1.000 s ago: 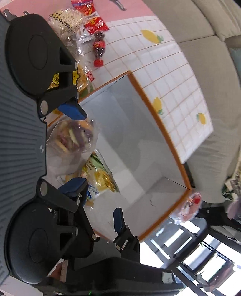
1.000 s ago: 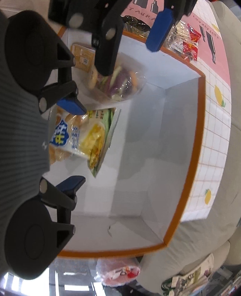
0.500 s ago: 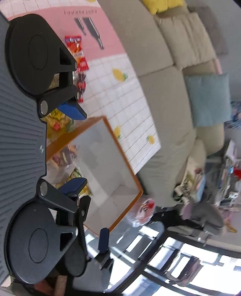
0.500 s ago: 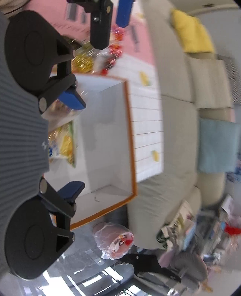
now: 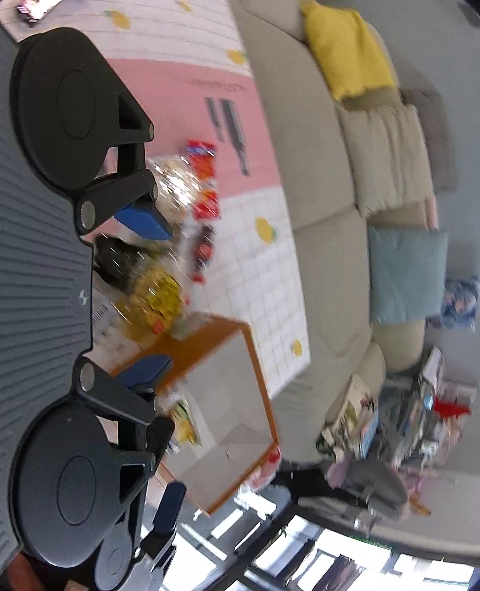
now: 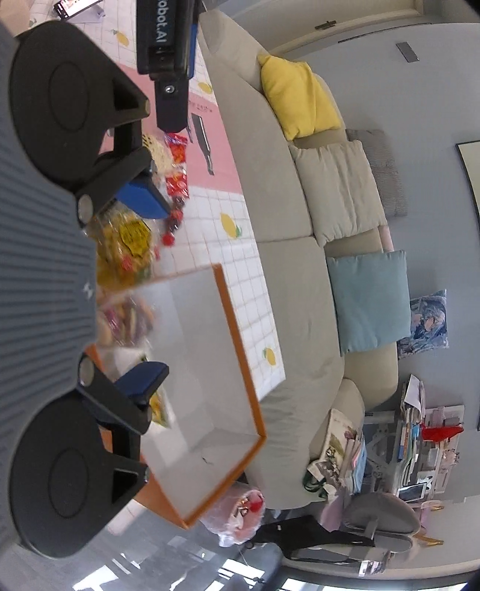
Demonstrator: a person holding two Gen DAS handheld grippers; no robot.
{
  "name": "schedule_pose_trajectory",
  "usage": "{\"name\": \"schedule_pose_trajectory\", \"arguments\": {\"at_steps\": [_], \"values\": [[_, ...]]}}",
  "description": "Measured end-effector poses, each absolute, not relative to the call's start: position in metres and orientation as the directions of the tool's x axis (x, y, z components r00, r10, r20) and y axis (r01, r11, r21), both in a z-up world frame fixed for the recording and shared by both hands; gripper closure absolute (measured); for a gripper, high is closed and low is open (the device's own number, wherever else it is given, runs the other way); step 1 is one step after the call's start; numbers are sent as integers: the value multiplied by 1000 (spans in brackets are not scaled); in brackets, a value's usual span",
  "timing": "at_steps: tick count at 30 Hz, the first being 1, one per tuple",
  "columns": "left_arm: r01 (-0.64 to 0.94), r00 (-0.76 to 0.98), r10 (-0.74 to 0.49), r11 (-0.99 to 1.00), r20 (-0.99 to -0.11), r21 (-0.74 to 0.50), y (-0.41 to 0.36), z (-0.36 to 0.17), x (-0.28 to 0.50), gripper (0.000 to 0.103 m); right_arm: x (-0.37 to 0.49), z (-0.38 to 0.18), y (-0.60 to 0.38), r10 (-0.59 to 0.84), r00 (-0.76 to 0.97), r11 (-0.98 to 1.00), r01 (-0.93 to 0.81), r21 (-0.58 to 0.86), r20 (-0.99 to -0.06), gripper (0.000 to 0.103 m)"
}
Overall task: Organize snacks
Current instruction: 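Withdraw both tools from the box back toward the snack pile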
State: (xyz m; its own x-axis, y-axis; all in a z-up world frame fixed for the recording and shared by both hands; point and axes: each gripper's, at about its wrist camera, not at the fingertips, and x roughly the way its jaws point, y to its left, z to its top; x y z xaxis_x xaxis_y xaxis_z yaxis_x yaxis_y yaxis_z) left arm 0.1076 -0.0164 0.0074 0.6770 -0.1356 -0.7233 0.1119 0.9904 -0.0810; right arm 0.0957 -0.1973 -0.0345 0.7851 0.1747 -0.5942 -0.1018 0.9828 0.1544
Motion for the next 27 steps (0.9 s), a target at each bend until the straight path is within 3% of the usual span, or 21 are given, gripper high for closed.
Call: {"name": "schedule_pose_trajectory", "arguments": {"at_steps": [12, 22, 27], "values": [[-85, 621, -27, 991, -783, -101, 52, -57, 68, 24, 66, -94, -140, 147, 721, 989, -130, 76, -677, 21], [-44, 568, -91, 989, -818, -141, 56, -84, 71, 25, 78, -126, -116, 146, 640, 982, -186, 32, -754, 22], [-49, 543, -114, 985, -832, -168, 59, -96, 80, 25, 94, -140, -116, 126, 583, 989, -139, 55, -803, 27]]}}
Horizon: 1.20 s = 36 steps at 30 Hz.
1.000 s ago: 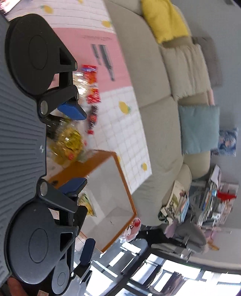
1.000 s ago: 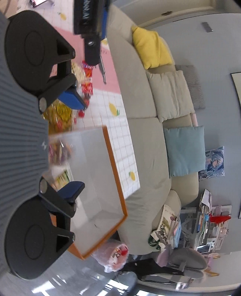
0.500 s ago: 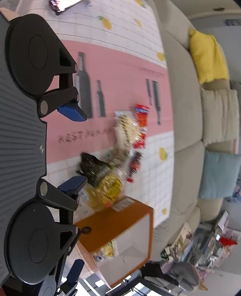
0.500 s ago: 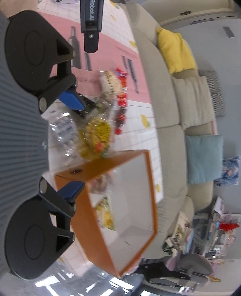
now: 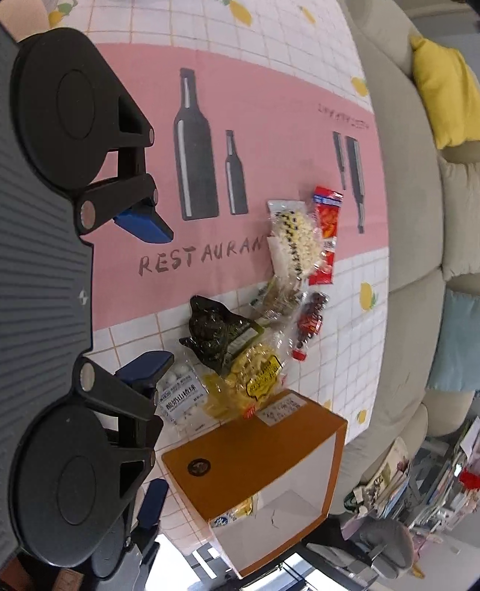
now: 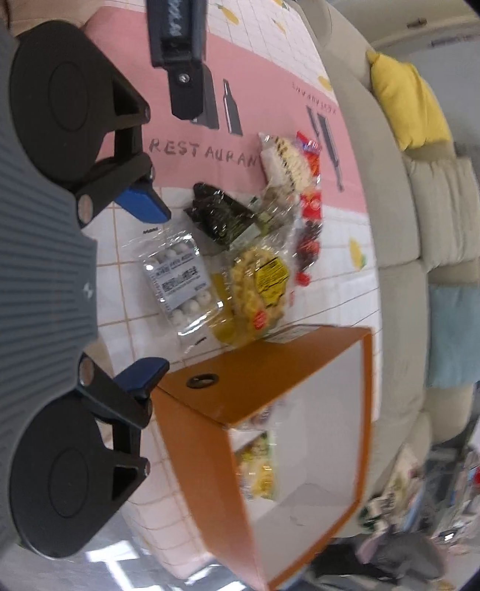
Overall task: Organize snacks
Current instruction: 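Withdraw both tools from the box back toward the snack pile, then grasp the green seaweed pack with the left tool while the right tool grasps the white milk-ball pack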
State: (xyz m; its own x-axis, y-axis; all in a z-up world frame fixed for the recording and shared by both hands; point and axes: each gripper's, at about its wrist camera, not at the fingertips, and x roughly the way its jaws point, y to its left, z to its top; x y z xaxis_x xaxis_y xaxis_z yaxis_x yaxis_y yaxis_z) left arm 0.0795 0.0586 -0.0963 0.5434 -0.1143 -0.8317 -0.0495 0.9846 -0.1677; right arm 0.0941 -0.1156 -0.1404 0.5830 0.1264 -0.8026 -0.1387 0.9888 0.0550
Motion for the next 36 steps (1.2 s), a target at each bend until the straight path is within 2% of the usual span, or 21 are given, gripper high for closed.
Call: {"name": "schedule_pose_trajectory", "arguments": {"at_steps": [5, 8, 21, 25, 27, 30, 33, 36], "values": [[-78, 512, -105, 983, -853, -168, 66, -109, 87, 25, 114, -156, -122, 113, 522, 992, -19, 121, -845, 27], [-87, 494, -100, 983, -863, -164, 69, -116, 92, 25, 124, -165, -121, 102, 497, 987, 61, 152, -862, 19], [-102, 446, -92, 983, -890, -152, 76, -136, 111, 25, 170, -193, -106, 99, 426, 972, 152, 179, -900, 19], [-85, 448, -97, 985, -889, -150, 76, -138, 116, 25, 178, -202, -102, 103, 422, 979, 119, 168, -901, 20], [-75, 449, -105, 985, -887, -155, 77, -139, 119, 25, 179, -203, -99, 104, 440, 985, 78, 153, -892, 25], [-64, 448, -125, 983, -885, -171, 78, -139, 123, 25, 177, -203, -85, 136, 455, 990, -84, 109, -880, 27], [-63, 447, -139, 981, -884, -186, 80, -139, 126, 27, 173, -204, -77, 218, 438, 968, -213, 135, -872, 28], [-51, 450, -143, 981, -881, -185, 82, -139, 130, 25, 170, -204, -72, 253, 425, 949, -284, 137, -869, 28]]}}
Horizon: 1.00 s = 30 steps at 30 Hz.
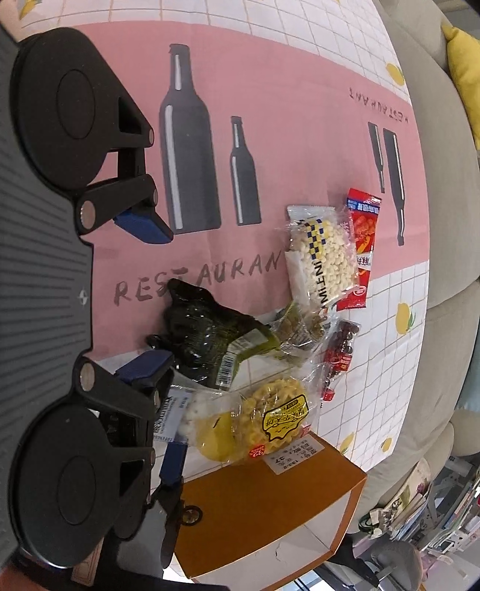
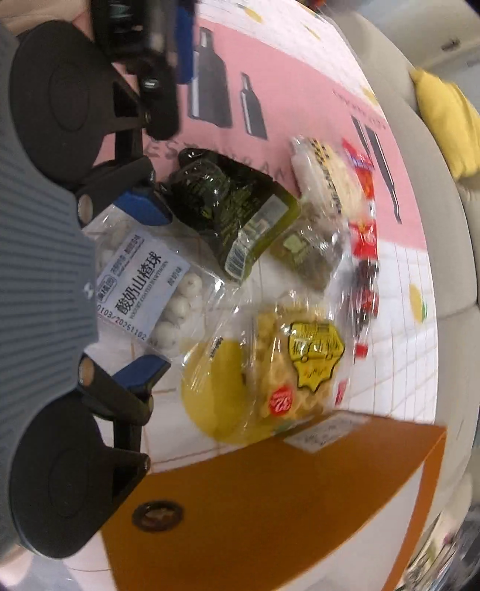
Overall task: Organize snacks
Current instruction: 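Grasp the green seaweed pack with the left tool while the right tool grasps the white milk-ball pack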
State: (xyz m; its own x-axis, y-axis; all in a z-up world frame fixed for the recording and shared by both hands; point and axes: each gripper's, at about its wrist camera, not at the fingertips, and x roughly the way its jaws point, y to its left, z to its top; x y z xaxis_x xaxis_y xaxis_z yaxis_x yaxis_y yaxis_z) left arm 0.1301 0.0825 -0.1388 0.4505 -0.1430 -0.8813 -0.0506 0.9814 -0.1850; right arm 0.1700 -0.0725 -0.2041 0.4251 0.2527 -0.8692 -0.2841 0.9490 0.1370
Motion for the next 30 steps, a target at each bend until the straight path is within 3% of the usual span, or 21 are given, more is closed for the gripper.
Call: {"name": "schedule_pose_trajectory", "arguments": {"at_steps": [9, 16, 24, 30], "values": [[173, 454, -183, 978, -872, -116, 65, -147, 146, 21, 166, -197, -89, 140, 444, 980, -192, 59, -885, 24], [343, 439, -238, 936, -866, -83, 53, -163, 162, 18, 173, -199, -111, 202, 404, 979, -100, 176, -892, 27], [316, 414, -349, 921, -841, -227, 61, -182, 178, 19, 174, -198, -117, 194, 439, 981, -76, 178, -877, 35], [255, 440, -308, 943, -843, -212, 61, -178, 171, 24, 172, -197, -119, 191, 453, 981, -72, 178, -871, 36]]}}
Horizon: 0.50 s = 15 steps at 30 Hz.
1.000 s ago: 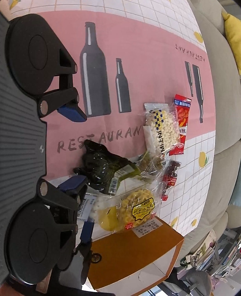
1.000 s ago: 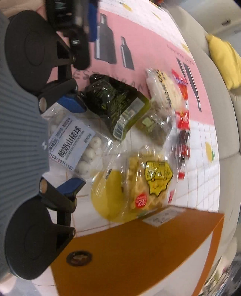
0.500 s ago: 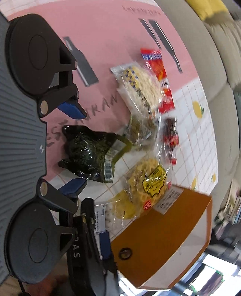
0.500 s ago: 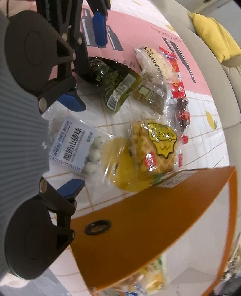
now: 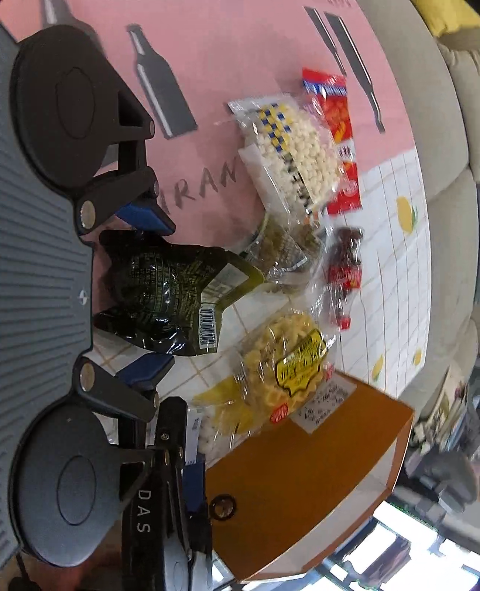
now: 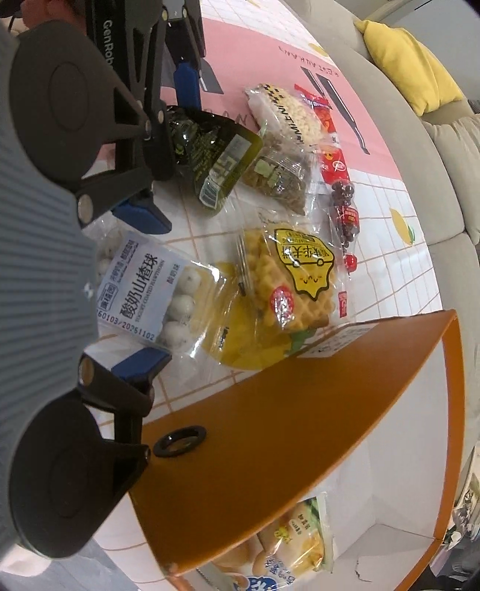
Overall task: Organize snacks
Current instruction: 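Grasp the green seaweed pack with the left tool while the right tool grasps the white milk-ball pack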
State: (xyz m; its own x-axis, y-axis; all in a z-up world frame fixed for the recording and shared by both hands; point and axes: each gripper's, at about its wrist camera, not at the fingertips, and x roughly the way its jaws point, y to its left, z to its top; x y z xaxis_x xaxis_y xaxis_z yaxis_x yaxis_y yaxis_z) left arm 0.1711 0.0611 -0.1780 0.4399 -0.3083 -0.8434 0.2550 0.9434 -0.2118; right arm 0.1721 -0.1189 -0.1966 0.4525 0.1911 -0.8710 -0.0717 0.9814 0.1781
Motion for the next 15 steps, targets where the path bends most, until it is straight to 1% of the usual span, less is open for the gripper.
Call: {"name": "schedule_pose_trajectory", "arguments": {"at_steps": [2, 6, 10, 13, 15], "values": [[204, 434, -270, 959, -860, -198, 62, -176, 170, 24, 173, -197, -117, 190, 456, 982, -76, 175, -869, 36], [47, 398, -156, 988, -904, -149, 74, -170, 164, 24, 172, -198, -111, 226, 462, 974, -122, 191, -858, 36], [-110, 378, -100, 982, -921, -152, 96, -167, 153, 26, 167, -199, -91, 289, 457, 948, -257, 186, -841, 36], [-171, 370, -89, 972, -925, -162, 108, -168, 143, 28, 159, -199, -73, 319, 456, 914, -381, 141, -831, 36], [-178, 361, -94, 970, -928, -167, 113, -169, 138, 30, 149, -198, -58, 334, 455, 877, -471, 95, -825, 36]]}}
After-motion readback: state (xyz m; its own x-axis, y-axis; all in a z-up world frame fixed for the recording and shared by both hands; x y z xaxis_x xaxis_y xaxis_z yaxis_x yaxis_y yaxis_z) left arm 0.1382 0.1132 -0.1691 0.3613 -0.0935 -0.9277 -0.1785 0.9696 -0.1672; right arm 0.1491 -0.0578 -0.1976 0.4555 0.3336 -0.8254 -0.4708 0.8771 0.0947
